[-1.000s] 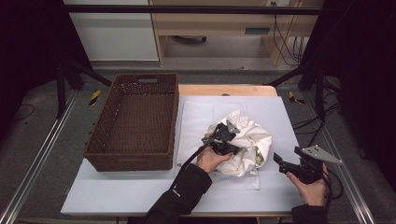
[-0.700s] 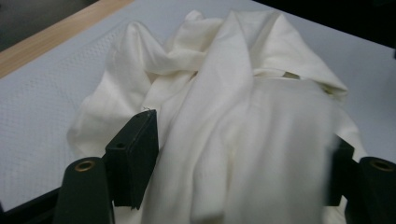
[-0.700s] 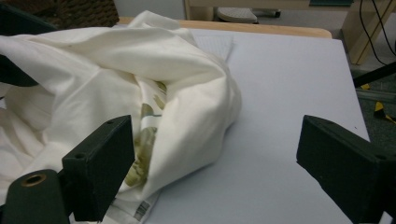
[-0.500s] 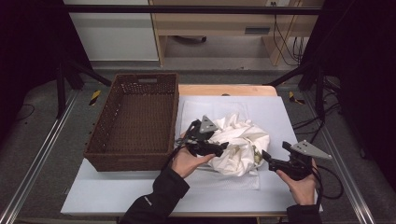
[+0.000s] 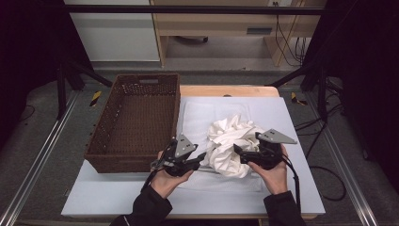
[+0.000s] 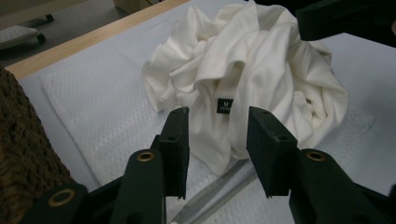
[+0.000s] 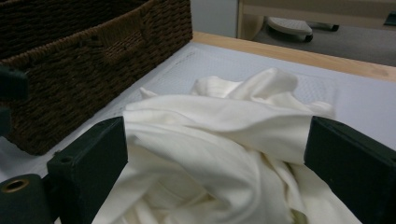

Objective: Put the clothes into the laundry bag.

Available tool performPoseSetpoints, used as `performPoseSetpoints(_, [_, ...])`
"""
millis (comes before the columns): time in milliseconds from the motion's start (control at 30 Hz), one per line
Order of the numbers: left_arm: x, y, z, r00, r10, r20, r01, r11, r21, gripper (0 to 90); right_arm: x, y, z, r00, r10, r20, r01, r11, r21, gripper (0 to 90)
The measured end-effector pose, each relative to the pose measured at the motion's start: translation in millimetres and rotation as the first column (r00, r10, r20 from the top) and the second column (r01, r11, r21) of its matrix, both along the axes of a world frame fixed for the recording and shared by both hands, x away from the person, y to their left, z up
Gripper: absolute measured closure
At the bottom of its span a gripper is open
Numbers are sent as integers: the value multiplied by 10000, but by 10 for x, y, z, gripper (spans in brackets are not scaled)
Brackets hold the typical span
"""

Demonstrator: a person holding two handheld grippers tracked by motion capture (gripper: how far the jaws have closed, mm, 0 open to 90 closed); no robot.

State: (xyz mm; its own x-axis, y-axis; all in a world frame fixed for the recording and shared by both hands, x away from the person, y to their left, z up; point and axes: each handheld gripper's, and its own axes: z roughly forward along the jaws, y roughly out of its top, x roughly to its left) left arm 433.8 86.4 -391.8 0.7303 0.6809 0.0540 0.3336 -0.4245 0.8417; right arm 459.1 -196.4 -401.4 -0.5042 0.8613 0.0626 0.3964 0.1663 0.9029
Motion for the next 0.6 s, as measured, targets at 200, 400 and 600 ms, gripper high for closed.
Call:
performPoseSetpoints(200, [-50, 131, -167, 10000, 80, -40, -79, 9995, 291, 625, 134, 297, -121, 9980, 248, -576, -272, 9988, -406, 34])
performPoseSetpoints(400, [-94, 153, -383, 9985, 182, -508, -153, 9983, 553, 662, 197, 419, -387, 9912, 329, -1284, -468, 9932, -1068, 33])
performPoseSetpoints(600, [-119, 183, -628, 9935, 308, -1097, -254, 9984, 505, 807, 238, 483, -562, 9862, 295, -1626, -624, 9777, -2006, 31])
